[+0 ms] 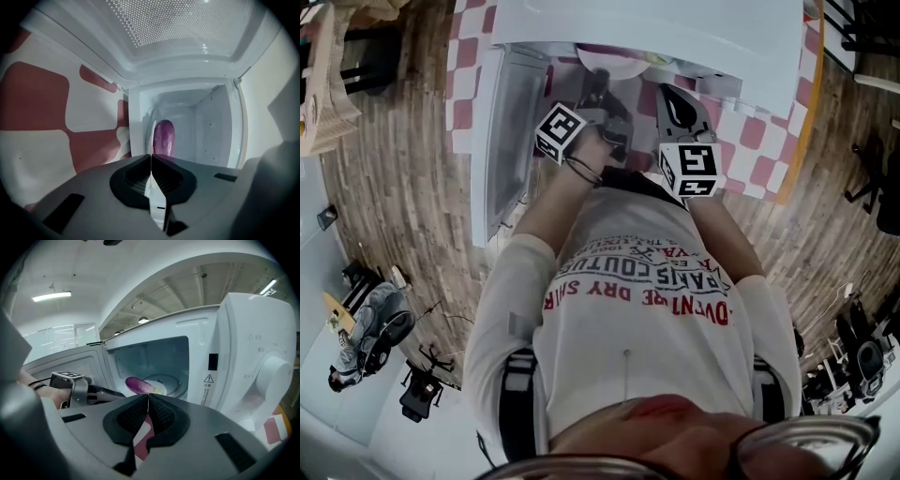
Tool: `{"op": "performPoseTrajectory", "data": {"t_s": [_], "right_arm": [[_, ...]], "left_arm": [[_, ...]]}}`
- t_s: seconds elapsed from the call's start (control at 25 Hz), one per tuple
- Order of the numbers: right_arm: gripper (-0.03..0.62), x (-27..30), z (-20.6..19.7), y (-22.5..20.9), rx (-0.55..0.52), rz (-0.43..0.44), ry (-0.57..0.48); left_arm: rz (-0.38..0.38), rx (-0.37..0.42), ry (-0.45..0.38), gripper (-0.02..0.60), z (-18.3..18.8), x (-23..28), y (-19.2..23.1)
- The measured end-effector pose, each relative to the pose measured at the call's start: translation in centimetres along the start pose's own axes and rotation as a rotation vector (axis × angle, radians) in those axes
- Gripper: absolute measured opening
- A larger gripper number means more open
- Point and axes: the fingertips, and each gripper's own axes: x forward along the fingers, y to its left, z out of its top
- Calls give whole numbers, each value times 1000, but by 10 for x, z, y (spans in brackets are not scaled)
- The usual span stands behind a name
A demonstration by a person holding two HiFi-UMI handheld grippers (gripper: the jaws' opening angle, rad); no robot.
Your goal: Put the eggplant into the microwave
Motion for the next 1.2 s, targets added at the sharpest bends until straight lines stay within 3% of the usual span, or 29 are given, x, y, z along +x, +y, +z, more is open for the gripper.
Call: {"op": "performPoseTrajectory", "data": {"t_s": [0.84, 1.04, 1.08, 1.16, 1.2], "right_arm": [[26, 18, -12, -5, 41, -9, 36], [26, 17, -15, -4, 43, -10, 43], [26, 17, -14, -4, 43, -12, 43], [26, 14, -13, -3, 44, -16, 40], [26, 12, -12, -2, 44, -17, 37]], "left_arm": [[16, 28, 29, 32, 1, 35, -2], [7, 71, 45, 34, 1, 34, -6], [11, 75, 46, 47, 2, 33, -6], [19, 95, 54, 173, 2, 30, -6], [21, 110, 59, 191, 3, 28, -7]]}}
